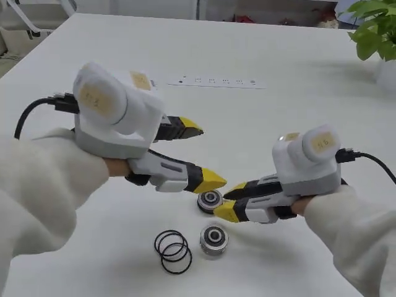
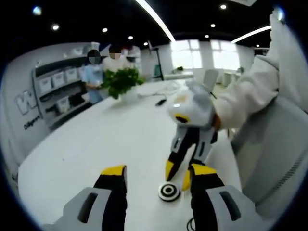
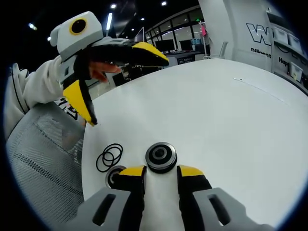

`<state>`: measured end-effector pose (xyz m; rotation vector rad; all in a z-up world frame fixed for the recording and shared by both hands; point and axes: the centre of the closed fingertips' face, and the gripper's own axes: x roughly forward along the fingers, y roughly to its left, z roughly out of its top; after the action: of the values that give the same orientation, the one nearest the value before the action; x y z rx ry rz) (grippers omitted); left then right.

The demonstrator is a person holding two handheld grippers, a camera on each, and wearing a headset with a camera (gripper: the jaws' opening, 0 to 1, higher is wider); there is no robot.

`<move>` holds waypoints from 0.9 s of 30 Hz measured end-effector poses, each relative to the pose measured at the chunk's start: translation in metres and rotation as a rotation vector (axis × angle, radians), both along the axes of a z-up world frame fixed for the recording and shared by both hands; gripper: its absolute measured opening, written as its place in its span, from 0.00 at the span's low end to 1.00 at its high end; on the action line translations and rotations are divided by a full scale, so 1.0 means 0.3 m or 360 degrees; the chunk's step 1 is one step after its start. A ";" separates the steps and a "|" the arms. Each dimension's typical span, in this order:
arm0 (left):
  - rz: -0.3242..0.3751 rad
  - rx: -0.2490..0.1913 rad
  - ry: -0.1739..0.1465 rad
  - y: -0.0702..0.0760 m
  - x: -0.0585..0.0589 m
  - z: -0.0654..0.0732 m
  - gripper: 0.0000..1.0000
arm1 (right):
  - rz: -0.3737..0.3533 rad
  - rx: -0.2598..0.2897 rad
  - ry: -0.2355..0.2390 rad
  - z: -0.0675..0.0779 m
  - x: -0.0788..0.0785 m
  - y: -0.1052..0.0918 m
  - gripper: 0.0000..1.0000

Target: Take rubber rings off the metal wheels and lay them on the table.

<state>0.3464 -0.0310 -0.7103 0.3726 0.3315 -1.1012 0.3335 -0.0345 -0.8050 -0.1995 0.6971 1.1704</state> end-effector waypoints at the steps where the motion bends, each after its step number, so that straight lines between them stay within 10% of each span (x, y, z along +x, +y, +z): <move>1: 0.0014 0.0012 0.0015 0.002 0.003 -0.022 0.51 | 0.0006 -0.0004 -0.0005 -0.002 -0.001 0.001 0.22; 8: 0.0048 0.0055 0.0072 0.020 -0.009 -0.123 0.32 | 0.0021 -0.0014 -0.0027 -0.004 -0.003 0.002 0.20; 27: 0.0044 0.0114 0.0166 -0.008 -0.018 -0.239 0.20 | 0.0026 -0.0019 -0.0050 -0.012 0.001 -0.003 0.13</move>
<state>0.3409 -0.0334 -0.7819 0.3740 0.4682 -1.0856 0.3339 -0.0353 -0.8085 -0.2336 0.6764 1.1764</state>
